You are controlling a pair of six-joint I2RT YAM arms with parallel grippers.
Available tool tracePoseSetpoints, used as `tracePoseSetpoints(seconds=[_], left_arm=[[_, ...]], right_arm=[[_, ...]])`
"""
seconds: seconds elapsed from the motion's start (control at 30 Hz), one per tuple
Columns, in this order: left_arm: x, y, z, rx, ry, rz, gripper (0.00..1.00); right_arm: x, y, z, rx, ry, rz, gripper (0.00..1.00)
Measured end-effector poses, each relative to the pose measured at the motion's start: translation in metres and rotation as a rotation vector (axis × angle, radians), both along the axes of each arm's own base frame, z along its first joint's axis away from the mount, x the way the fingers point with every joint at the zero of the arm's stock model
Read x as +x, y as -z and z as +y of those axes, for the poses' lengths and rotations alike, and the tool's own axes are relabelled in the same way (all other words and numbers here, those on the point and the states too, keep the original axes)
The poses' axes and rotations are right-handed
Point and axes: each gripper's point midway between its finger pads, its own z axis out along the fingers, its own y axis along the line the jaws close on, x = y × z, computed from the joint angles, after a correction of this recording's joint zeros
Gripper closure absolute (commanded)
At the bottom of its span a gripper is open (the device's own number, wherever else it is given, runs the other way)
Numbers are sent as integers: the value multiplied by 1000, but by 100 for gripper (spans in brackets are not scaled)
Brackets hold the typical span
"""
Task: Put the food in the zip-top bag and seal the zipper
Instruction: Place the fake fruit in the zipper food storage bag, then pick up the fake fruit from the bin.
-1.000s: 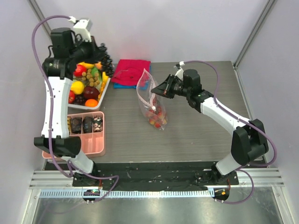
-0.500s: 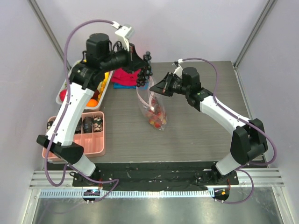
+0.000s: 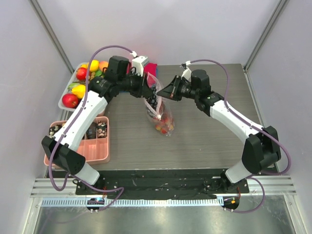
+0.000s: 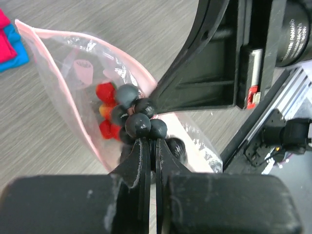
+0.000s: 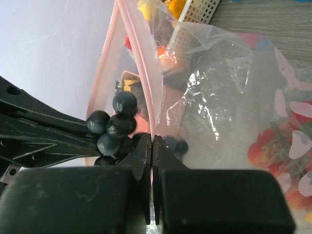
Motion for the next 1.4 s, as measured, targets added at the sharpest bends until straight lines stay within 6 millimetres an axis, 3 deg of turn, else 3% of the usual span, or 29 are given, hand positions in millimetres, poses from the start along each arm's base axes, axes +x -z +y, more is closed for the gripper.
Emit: tracePoseSetpoints(seconds=[0.1, 0.17, 0.2, 0.3, 0.4, 0.57, 0.63, 0.73, 0.9, 1.03, 1.23, 1.4], left_arm=[[-5, -3, 4, 22, 6, 2, 63], [-7, -4, 7, 37, 8, 8, 53], [-8, -6, 8, 43, 3, 15, 39], [-6, -10, 11, 56, -8, 8, 23], [-1, -22, 15, 51, -29, -15, 15], [19, -66, 36, -9, -108, -107, 16], [34, -79, 59, -33, -174, -143, 17], [64, -88, 118, -36, -331, -183, 17], [92, -74, 206, 8, -534, -173, 19], [110, -45, 265, 61, -652, -123, 21], [128, 15, 337, 156, -711, 0, 21], [116, 52, 386, 204, -745, 98, 18]], right_arm=[[-2, -6, -2, -2, -3, -21, 99], [-3, -10, -3, -3, -6, -41, 99], [-3, -12, -3, -3, -7, -48, 99], [-3, -15, -3, -5, -8, -60, 99], [-3, -15, -3, -9, -10, -67, 99], [-4, -12, -4, -22, -14, -67, 99], [-5, -11, -4, -26, -15, -66, 99], [-5, -9, -4, -30, -16, -64, 99], [-5, -8, -5, -38, -19, -67, 99], [-5, -7, -5, -42, -21, -68, 99], [-6, -7, -5, -44, -23, -71, 99], [-6, -6, -5, -47, -26, -70, 99]])
